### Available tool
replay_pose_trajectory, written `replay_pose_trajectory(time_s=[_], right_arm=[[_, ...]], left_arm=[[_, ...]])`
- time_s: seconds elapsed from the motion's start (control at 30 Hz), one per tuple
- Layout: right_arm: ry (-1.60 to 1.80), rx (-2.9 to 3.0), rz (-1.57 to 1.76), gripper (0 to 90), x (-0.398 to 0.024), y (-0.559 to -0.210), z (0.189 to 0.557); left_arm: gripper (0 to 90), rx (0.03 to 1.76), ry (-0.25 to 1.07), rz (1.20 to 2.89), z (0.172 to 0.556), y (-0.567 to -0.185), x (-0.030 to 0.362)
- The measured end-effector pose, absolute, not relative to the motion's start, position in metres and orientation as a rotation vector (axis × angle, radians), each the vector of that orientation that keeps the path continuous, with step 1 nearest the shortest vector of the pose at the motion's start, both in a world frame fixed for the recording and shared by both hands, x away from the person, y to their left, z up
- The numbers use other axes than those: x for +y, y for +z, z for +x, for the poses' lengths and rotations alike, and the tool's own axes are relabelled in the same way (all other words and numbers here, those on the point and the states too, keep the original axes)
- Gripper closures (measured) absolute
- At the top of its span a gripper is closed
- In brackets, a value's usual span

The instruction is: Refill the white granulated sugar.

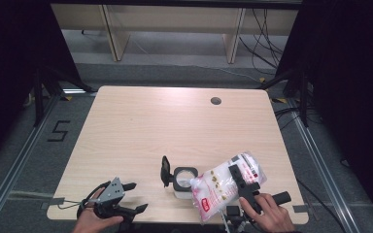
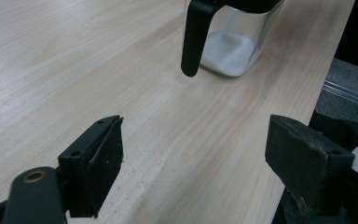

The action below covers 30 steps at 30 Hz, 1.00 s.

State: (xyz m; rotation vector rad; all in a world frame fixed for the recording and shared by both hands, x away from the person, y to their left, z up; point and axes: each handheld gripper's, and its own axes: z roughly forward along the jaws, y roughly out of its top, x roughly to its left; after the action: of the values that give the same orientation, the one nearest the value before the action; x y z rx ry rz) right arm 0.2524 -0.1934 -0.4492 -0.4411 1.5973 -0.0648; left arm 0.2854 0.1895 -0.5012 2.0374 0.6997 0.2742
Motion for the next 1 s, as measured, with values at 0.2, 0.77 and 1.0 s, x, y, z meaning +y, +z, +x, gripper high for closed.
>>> replay_pose_trajectory(time_s=[0.2,0.77,1.0], right_arm=[[-0.015,1.614,-0.347,46.0,-0.1979,-0.4499,0.2516],[-0.023,1.619,-0.373,46.1,-0.1990,-0.4471,0.2522],[-0.005,1.608,-0.400,46.1,-0.1977,-0.4440,0.2516]], left_arm=[[18.8,0.693,0.280,2.032,0.2862,-0.5010,0.1898],[18.8,0.714,0.284,2.014,0.2861,-0.5008,0.1902],[18.8,0.692,0.299,2.008,0.2881,-0.5013,0.1908]])
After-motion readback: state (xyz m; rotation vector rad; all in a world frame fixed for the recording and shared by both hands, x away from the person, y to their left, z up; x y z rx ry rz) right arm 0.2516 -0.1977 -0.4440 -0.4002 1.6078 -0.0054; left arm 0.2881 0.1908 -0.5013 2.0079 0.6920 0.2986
